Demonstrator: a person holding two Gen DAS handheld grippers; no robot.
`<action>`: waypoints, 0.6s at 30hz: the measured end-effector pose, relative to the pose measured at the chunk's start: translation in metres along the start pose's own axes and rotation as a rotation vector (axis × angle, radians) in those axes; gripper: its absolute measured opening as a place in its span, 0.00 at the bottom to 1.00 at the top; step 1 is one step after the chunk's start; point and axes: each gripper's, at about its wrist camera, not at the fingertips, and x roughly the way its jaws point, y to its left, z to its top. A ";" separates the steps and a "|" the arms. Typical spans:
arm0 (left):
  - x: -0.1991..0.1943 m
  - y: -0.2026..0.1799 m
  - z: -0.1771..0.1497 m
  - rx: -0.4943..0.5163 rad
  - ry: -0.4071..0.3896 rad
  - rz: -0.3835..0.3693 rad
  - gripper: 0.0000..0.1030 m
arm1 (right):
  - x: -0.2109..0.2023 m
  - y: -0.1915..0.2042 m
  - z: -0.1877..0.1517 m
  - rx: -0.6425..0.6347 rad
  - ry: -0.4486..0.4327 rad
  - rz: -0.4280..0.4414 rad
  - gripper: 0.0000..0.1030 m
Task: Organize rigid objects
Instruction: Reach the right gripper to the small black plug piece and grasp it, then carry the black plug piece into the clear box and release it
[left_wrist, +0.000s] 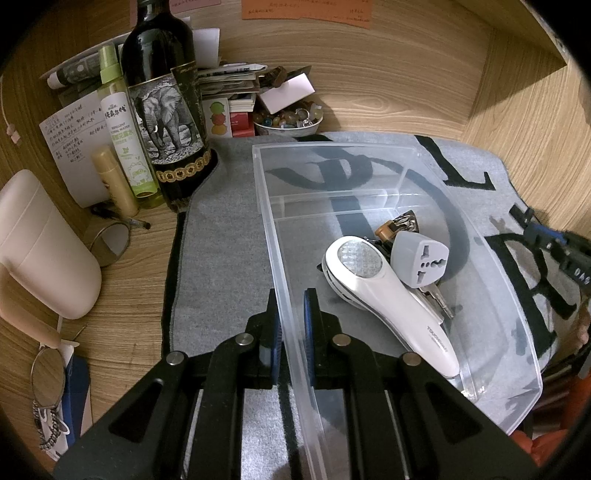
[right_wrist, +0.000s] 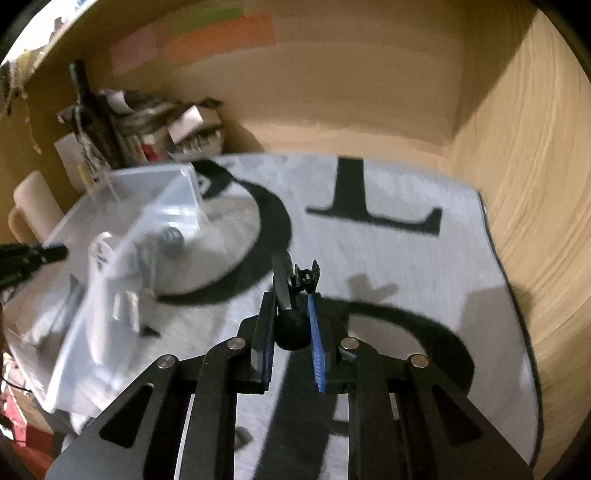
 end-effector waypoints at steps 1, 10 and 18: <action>0.000 0.000 0.000 0.000 0.000 0.001 0.09 | -0.004 0.003 0.004 -0.007 -0.017 0.008 0.15; 0.000 0.000 0.000 0.001 0.000 0.001 0.09 | -0.028 0.040 0.034 -0.082 -0.133 0.080 0.15; 0.000 0.000 0.000 0.002 -0.001 0.001 0.09 | -0.030 0.078 0.047 -0.173 -0.176 0.158 0.15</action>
